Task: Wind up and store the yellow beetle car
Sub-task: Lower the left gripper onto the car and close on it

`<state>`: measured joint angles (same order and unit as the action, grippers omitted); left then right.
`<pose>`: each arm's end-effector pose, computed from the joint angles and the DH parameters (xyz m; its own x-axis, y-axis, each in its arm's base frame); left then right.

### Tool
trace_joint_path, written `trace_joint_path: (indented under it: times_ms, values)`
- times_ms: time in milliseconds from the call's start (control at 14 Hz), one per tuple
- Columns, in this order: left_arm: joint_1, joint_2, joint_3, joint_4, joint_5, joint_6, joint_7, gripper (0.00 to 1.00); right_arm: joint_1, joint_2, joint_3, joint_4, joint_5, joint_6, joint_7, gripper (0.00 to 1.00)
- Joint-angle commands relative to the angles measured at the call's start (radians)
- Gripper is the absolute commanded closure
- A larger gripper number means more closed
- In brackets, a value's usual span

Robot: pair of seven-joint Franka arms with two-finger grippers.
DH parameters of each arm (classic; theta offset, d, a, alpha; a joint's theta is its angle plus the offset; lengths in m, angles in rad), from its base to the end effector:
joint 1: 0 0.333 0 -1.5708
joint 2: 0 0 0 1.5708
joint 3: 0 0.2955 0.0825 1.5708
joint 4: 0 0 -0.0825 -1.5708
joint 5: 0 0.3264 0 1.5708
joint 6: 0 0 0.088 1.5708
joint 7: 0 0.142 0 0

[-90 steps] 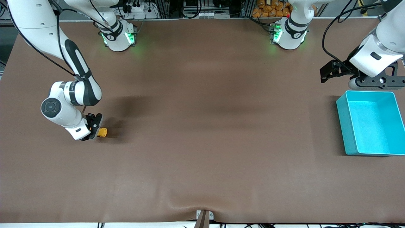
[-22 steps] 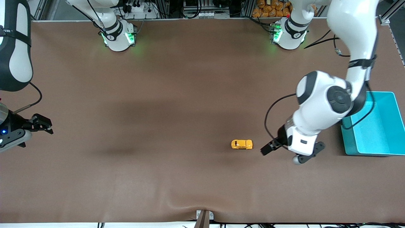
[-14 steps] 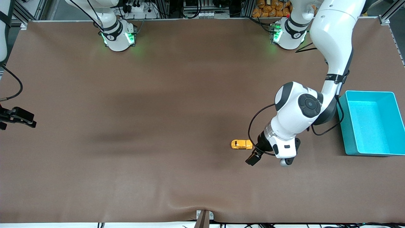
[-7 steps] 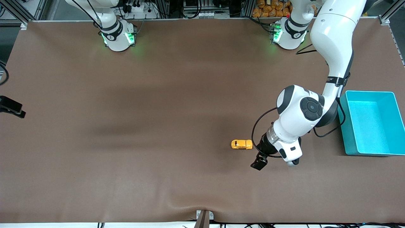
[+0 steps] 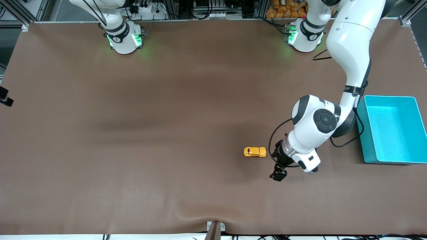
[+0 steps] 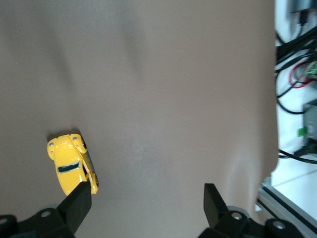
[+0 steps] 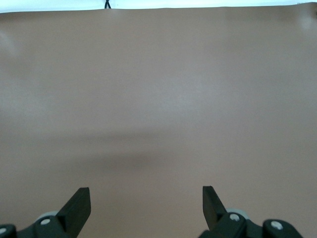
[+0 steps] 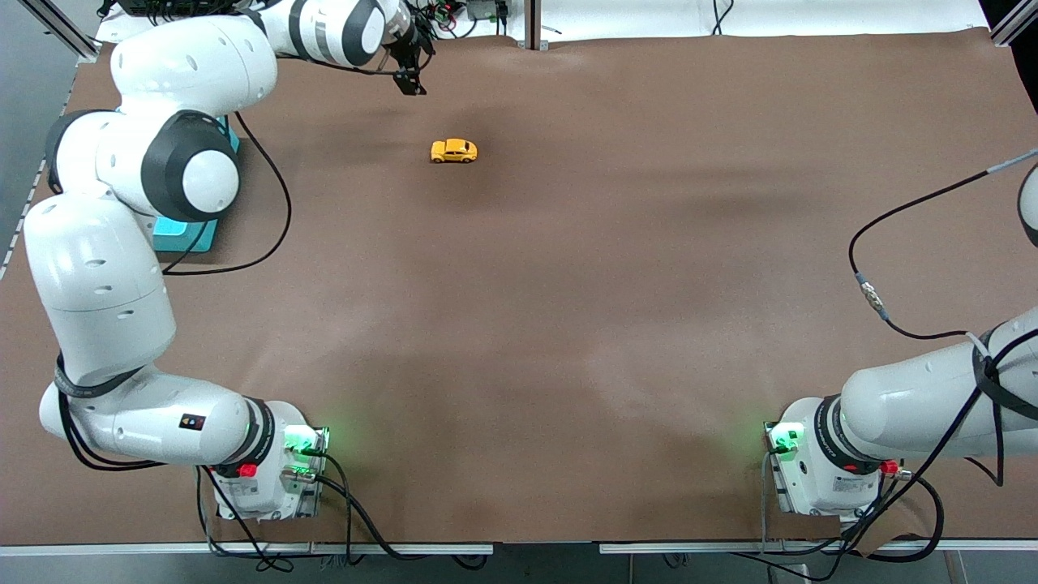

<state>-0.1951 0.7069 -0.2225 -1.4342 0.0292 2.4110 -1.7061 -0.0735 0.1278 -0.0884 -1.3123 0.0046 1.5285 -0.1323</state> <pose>0.6494 -0.2538 0.2928 0.2440 0.9573 -0.1552 0.9450 -0.1987 0.2599 0.5261 -0.0817 0.6065 0.9958 -0.0271 0.0871 -0.0288 -0.9994 0.0183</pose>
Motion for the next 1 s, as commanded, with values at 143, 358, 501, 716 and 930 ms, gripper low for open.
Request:
trace_joint_path:
  times_ms: [143,358,501,716,930]
  values:
    - [-0.076,0.057,0.054,0.023,0.061,-0.001,-0.171,0.0,-0.02,-0.126,0.027,-0.146,0.012,0.009,0.006,0.0]
    - [-0.093,0.065,0.061,0.011,0.064,-0.038,-0.188,0.0,-0.022,-0.146,0.027,-0.162,0.012,-0.001,0.006,0.0]
    - [-0.121,0.066,0.063,0.011,0.071,-0.116,-0.182,0.0,-0.02,-0.146,0.027,-0.16,0.012,-0.002,0.011,0.0]
    - [-0.138,0.069,0.061,0.011,0.1,-0.191,-0.17,0.0,-0.019,-0.146,0.025,-0.159,0.012,-0.01,0.013,0.0]
    - [-0.147,0.108,0.061,0.014,0.13,-0.191,-0.142,0.0,-0.02,-0.146,0.024,-0.159,0.012,-0.014,0.007,0.0]
